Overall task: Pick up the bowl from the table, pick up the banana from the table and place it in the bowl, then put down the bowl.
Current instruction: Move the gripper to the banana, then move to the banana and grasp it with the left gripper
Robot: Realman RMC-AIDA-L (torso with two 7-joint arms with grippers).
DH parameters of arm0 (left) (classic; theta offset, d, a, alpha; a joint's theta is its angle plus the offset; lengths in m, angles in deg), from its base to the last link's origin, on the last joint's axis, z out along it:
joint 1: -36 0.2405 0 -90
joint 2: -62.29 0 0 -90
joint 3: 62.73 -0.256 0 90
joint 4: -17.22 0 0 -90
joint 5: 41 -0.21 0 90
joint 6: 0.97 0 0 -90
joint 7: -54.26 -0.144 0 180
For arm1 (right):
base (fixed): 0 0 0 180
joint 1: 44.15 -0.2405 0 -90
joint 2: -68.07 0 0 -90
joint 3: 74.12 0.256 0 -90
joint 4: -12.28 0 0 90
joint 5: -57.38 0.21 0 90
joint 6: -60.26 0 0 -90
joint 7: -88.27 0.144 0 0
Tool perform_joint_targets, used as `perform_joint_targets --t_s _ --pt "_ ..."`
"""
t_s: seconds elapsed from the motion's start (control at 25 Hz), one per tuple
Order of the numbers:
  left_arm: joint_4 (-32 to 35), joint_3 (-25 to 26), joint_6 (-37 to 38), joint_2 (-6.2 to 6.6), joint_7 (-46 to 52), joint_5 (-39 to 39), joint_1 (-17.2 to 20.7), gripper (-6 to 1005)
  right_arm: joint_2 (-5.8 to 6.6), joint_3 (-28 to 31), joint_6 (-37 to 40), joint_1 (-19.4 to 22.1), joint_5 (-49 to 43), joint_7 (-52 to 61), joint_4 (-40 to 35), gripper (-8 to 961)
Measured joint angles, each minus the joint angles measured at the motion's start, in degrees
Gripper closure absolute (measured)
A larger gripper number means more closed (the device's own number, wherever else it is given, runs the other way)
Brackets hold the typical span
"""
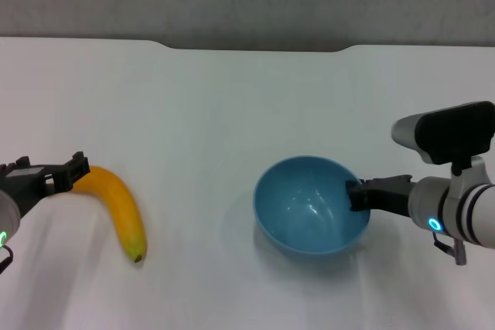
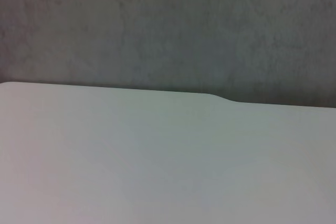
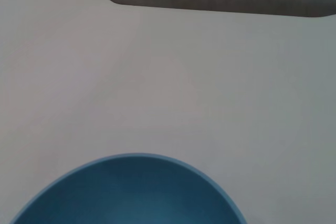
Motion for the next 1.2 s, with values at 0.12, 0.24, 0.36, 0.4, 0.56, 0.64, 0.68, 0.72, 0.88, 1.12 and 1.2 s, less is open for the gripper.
perform_joint_targets --t_s 0.12,0.24,0.36,0.4,0.56,0.64,0.68,0.72,0.88,1.12,1.2 --pt "-3.4 -0.6 6.8 0.06 -2.2 2.1 -1.1 136 0.03 0.4 -0.4 0.0 -0.2 0.0 -0.1 910" --pt "-5.1 -0.7 12.4 -0.1 -6.7 7.3 -3.4 134 0.07 0.8 -0.6 0.0 -0.4 0.0 -0.2 910" --pt "-5.3 -0.7 16.7 -0.14 -9.1 10.1 -5.8 133 0.08 0.9 -0.7 0.0 -0.4 0.0 -0.6 909" --pt "-5.2 -0.7 17.9 -0.17 -9.4 10.3 -6.6 133 0.08 0.9 -0.7 0.0 -0.4 0.0 -0.7 909" --pt "-3.5 -0.7 21.3 -0.27 -9.6 10.3 -9.5 131 0.08 0.9 -0.7 0.0 -0.5 -0.1 -0.9 909" --pt "-2.3 -0.8 21.4 -0.38 -9.5 10.1 -10.4 130 0.08 0.9 -0.7 0.0 -0.5 -0.1 -0.9 909" --pt "-1.5 -0.8 21.5 -0.42 -9.3 10.0 -10.9 130 0.08 0.9 -0.7 0.0 -0.5 -0.1 -1.0 909" --pt "-0.6 -0.8 21.5 -0.45 -9.1 9.9 -11.5 129 0.08 0.9 -0.7 0.0 -0.5 -0.1 -1.0 909" --pt "2.2 -0.6 21.7 -0.51 -8.4 9.9 -13.1 127 0.08 0.9 -0.7 0.0 -0.5 -0.2 -1.1 909" --pt "3.8 -1.0 21.2 -0.66 -7.5 10.2 -13.7 96 0.07 0.9 -0.7 0.0 -0.5 -0.2 -1.3 909" --pt "4.7 -1.1 20.6 -0.69 -6.1 10.5 -14.0 97 0.08 0.9 -0.7 0.0 -0.5 -0.2 -1.7 909"
